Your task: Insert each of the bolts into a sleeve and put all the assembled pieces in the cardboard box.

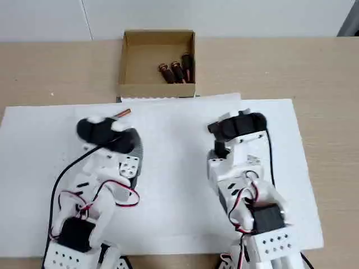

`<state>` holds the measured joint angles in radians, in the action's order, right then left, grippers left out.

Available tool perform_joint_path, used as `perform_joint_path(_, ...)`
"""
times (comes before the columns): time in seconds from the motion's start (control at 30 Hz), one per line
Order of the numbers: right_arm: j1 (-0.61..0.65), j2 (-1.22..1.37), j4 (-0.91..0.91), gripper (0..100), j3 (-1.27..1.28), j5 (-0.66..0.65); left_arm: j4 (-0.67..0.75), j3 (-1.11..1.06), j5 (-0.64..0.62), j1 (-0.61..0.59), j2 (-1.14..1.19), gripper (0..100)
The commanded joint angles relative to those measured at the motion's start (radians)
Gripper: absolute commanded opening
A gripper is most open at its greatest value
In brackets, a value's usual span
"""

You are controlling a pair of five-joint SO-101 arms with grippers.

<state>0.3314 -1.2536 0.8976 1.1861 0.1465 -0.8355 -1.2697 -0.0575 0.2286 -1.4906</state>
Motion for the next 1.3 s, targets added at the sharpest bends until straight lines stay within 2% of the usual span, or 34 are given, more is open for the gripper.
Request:
perform_joint_path(0.0, 0.064, -0.01, -0.133, 0.4, 0.054, -0.011, 0.052, -0.074, -0.005, -0.015, -0.13, 1)
perform_joint_path(0.27, 0.183, -0.01, -0.414, 0.4, 0.219, -0.032, 0.054, -0.216, -0.203, -0.015, -0.331, 1)
perform_joint_path(0.47, 0.229, -0.01, -0.631, 0.4, 0.327, -0.129, 0.054, -0.236, -0.428, -0.008, -0.325, 1)
perform_joint_path(0.7, 0.317, -0.01, -0.74, 0.4, 0.414, -0.219, 0.092, -0.243, -0.566, -0.014, -0.325, 1)
perform_joint_path(0.97, 0.374, -0.01, -0.748, 0.4, 0.44, -0.292, 0.222, -0.243, -0.58, -0.008, -0.324, 1)
perform_joint_path(1.27, 0.389, -0.01, -0.812, 0.4, 0.44, -0.385, 0.232, -0.242, -0.617, -0.006, -0.324, 1)
